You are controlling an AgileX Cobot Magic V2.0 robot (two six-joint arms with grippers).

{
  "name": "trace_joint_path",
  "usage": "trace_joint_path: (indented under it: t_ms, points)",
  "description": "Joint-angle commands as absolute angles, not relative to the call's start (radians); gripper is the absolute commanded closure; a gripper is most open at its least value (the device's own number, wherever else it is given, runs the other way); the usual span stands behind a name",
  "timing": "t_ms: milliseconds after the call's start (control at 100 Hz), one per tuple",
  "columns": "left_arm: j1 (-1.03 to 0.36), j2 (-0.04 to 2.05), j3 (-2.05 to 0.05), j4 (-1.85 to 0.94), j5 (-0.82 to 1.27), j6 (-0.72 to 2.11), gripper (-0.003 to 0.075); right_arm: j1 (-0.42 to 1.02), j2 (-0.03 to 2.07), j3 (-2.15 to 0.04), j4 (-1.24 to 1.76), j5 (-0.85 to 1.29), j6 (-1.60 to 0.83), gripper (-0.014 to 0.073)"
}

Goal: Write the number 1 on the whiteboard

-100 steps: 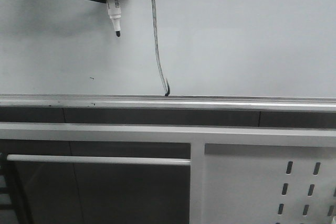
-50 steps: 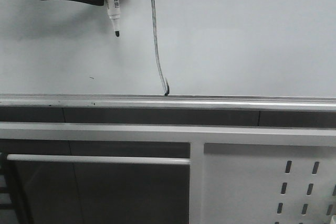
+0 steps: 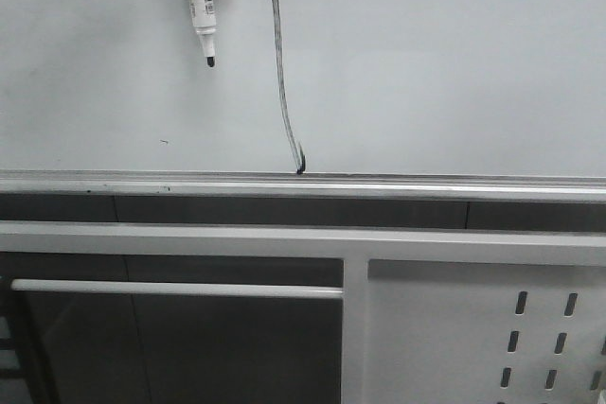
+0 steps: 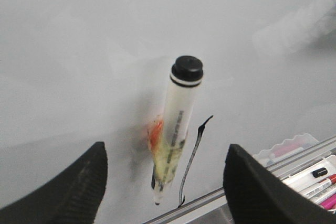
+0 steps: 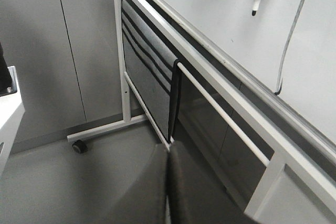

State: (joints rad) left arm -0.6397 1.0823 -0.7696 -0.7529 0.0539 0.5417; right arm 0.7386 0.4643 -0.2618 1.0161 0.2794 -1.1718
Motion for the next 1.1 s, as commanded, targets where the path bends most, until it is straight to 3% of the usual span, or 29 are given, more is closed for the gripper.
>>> trace_joint_path:
  t_ms: [0,120,190,290,410,1090]
  points:
    - [-0.640,0.978,-0.737,-0.743,0.000,0.543,0.0279,0.733,0.466,-0.292,1.041,0.246,-1.177,0.0651]
    - [-0.640,0.846,-0.649,-0.739,0.000,0.543,0.0282,0.733,0.466,-0.292,1.041,0.246,-1.177,0.0651]
    - [-0.640,0.771,-0.608,-0.739,0.000,0.543,0.0321,0.733,0.466,-0.292,1.041,0.246,-1.177,0.0651]
    - [-0.640,0.666,-0.564,-0.739,0.000,0.543,0.0479,0.733,0.466,-0.292,1.041,0.248,-1.177,0.0651]
    - [-0.640,0.560,-0.536,-0.739,0.000,0.543,0.0739,0.733,0.466,-0.292,1.041,0.266,-1.177,0.0651]
    - [-0.640,0.483,-0.529,-0.748,0.041,0.545,0.0740,0.733,0.466,-0.292,1.041,0.266,-1.177,0.0651]
